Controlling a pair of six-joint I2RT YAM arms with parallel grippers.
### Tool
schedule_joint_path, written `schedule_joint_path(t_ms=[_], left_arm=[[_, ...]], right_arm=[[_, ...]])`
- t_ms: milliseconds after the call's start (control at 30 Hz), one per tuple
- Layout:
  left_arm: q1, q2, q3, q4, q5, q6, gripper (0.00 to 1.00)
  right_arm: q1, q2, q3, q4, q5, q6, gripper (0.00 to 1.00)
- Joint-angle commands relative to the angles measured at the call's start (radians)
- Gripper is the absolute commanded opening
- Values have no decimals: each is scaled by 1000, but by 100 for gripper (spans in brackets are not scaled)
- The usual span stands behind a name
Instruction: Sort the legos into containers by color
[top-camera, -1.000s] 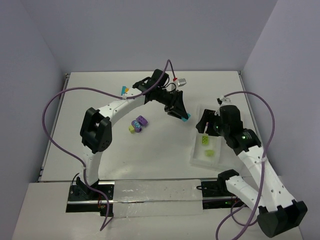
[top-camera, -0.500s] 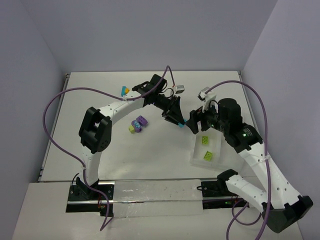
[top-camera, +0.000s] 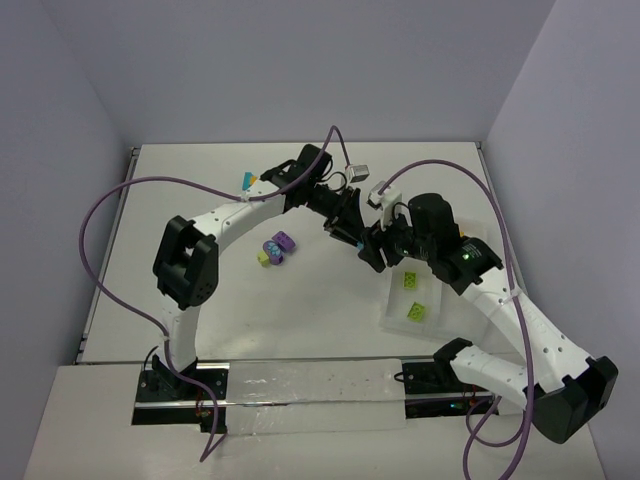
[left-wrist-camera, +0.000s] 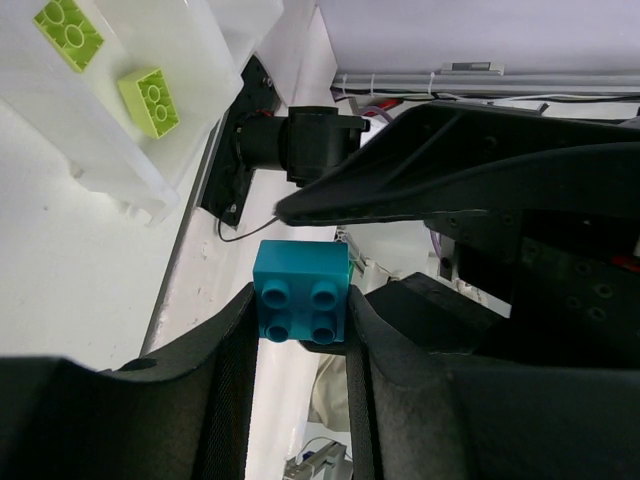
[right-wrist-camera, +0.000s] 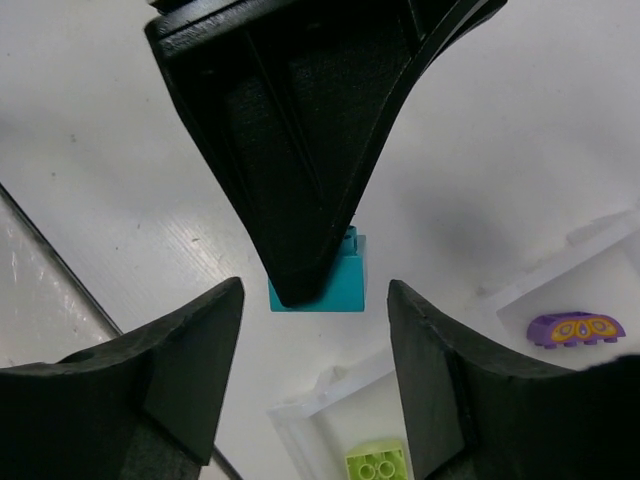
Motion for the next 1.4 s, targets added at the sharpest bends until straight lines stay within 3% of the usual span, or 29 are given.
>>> schedule_joint_path(t_ms=[0, 300, 400, 467, 500, 533, 567, 600, 633, 833, 967, 1100, 1200, 1367], left_arm=[[3, -64, -4, 63, 33, -21, 0], [3, -76, -27, 92, 36, -36, 0], [3, -76, -34, 90, 34, -33, 0], [4, -77, -36, 91, 27, -34, 1], [3, -77, -36, 89, 20, -31, 7], [3, -75, -32, 78, 3, -18, 27], [4, -69, -17, 40, -29, -6, 66], [7, -64, -3, 9, -49, 18, 90], [12, -62, 10, -18, -67, 38, 97], [111, -98, 8, -95, -164, 66, 99], [180, -132, 24, -192, -429, 101, 99], [184, -156, 36, -290, -780, 92, 99], [184, -193, -14, -283, -903, 49, 99], [184, -280, -125, -262, -1058, 10, 99]], right_arm=[[15, 17, 47, 64, 16, 5, 64], [16, -2, 28, 124, 39, 37, 39], [17, -18, 21, 147, 41, 57, 23], [16, -29, 12, 154, 61, 73, 4], [16, -35, 9, 153, 82, 79, 0], [16, -41, 2, 148, 101, 80, 0], [16, -49, -4, 143, 115, 80, 0], [16, -55, -9, 127, 145, 78, 0], [16, -60, -12, 109, 171, 80, 0], [-31, -101, -16, 4, 363, 146, 0], [-146, -121, 12, -111, 527, 406, 0], [-413, -58, 32, -319, 529, 699, 0], [-486, -54, 4, -401, 547, 843, 0], [-549, -106, -92, -403, 613, 945, 0]])
